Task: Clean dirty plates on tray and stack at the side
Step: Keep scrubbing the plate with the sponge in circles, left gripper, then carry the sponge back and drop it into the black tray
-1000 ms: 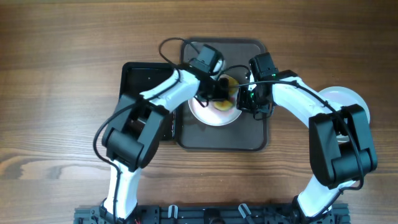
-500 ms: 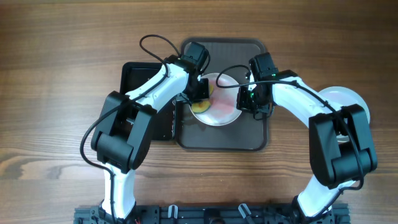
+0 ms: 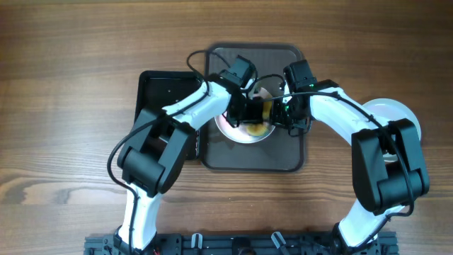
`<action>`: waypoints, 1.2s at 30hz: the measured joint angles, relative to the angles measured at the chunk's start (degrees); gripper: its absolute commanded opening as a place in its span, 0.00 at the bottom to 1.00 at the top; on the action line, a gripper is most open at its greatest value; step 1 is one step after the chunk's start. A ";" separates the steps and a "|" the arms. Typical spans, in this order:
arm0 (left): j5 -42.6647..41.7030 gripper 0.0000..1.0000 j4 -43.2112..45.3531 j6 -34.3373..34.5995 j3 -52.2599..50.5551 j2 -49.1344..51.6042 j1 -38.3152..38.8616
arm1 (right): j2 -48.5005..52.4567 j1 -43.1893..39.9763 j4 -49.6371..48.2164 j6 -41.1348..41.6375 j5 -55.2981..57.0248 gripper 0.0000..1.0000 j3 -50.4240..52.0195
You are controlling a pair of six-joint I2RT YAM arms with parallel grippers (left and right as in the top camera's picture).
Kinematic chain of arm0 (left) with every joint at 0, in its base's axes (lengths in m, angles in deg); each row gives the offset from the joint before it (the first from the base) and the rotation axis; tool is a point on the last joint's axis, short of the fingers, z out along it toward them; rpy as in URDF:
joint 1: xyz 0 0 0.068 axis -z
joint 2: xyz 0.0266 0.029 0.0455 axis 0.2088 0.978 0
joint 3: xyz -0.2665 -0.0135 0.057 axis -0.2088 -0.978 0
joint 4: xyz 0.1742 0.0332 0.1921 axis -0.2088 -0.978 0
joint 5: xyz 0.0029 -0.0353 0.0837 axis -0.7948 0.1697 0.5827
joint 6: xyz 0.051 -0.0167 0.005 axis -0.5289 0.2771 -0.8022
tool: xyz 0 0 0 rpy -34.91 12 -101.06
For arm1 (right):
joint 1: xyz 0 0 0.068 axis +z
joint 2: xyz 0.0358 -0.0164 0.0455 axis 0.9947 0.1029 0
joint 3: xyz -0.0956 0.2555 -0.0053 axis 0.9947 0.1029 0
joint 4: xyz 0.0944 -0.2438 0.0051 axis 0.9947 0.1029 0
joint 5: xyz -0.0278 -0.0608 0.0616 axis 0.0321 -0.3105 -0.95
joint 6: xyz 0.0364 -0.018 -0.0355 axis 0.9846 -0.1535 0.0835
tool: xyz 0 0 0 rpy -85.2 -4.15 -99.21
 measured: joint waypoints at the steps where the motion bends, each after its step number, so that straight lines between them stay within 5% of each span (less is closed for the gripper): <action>1: -0.26 0.04 -0.96 0.00 0.00 -0.11 -0.20 | 0.00 0.00 0.00 0.00 0.00 0.04 0.00; 18: 10.58 0.04 -17.29 -1.29 -2.19 -22.62 -9.11 | 0.00 0.00 0.22 -0.20 -0.02 0.04 -0.04; 28: 21.20 0.04 -27.71 -2.38 -2.25 -24.33 -15.82 | 0.02 0.00 -0.26 -0.22 0.00 0.05 -0.02; 36: 29.79 0.04 -15.87 -2.80 -14.99 -24.63 -23.12 | 0.15 0.00 -2.16 -0.44 0.00 0.04 0.09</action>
